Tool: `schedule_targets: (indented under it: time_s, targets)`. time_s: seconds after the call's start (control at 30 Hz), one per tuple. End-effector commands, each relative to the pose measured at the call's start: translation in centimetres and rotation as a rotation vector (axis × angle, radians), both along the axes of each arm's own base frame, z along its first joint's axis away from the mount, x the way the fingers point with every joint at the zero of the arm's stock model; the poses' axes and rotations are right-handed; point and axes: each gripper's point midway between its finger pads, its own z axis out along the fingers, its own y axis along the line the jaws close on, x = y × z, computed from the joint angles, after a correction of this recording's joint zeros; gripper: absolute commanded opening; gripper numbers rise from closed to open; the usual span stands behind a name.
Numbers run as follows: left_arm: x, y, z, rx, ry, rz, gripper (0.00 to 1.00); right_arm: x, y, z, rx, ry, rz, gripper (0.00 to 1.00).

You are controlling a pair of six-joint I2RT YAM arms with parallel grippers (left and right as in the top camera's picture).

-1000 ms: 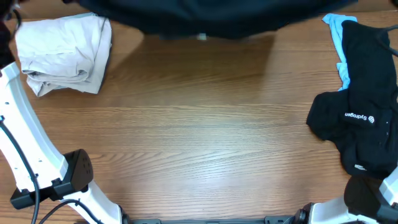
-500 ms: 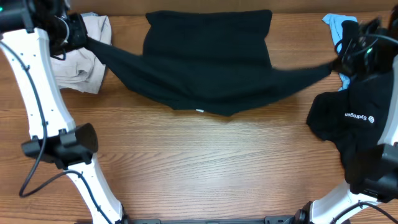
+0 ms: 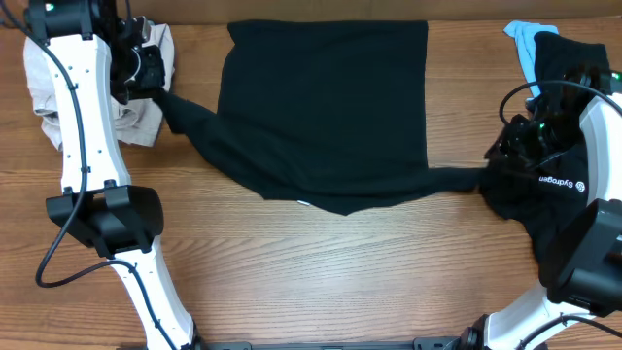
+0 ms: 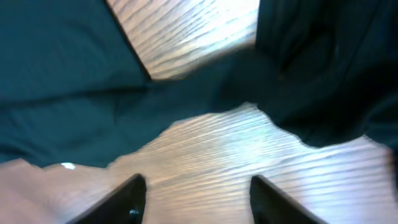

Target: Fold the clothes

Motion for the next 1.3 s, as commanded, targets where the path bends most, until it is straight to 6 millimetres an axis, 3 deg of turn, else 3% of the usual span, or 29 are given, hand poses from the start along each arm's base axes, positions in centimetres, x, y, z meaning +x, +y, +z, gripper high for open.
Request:
schedule_targets:
  time_s: [0.0, 0.1, 0.2, 0.33, 0.43, 0.53, 0.67, 0.73, 0.93, 1.1, 1.27]
  targets:
    - [-0.3, 0.8, 0.1, 0.043, 0.006, -0.005, 0.55, 0.2, -0.2, 1.2, -0.009, -0.048, 0.003, 0.67]
    - [-0.3, 1.0, 0.8, 0.056, -0.014, -0.001, 0.67, 0.5, 1.2, 2.3, 0.05, -0.108, 0.052, 0.72]
    - [-0.1, 0.9, 3.0, 0.059, -0.082, 0.006, 0.74, 0.7, 2.9, 4.1, 0.079, -0.171, 0.091, 0.75]
    - [-0.8, 0.7, 8.6, 0.079, -0.238, 0.024, 0.84, -0.2, 6.0, 7.1, 0.063, -0.243, 0.172, 0.77]
    - [-2.9, 0.3, 13.5, 0.093, -0.364, 0.035, 0.95, -1.5, 10.0, 9.3, 0.063, -0.296, 0.256, 0.77]
    - [-4.7, -0.1, 16.5, 0.102, -0.437, 0.034, 0.97, -2.4, 13.0, 9.9, 0.037, -0.306, 0.309, 0.77]
    - [-6.7, -0.5, 19.2, 0.112, -0.51, 0.034, 1.0, -3.2, 18.1, 8.1, 0.014, -0.285, 0.36, 0.74]
    - [-7.3, -0.6, 20.0, 0.116, -0.532, 0.034, 1.0, -3.6, 20.5, 5.9, -0.008, -0.269, 0.365, 0.71]
    - [-7.4, -0.6, 19.8, 0.115, -0.521, 0.034, 1.0, -5.2, 24.9, -0.5, -0.04, -0.267, 0.38, 0.61]
    - [-7.2, -0.6, 19.0, 0.11, -0.498, 0.033, 1.0, -6.1, 26.5, -4.4, -0.081, -0.32, 0.443, 0.56]
    - [-6.7, -0.5, 18.4, 0.108, -0.479, 0.033, 1.0, -5.5, 27.0, -6.6, -0.087, -0.387, 0.505, 0.49]
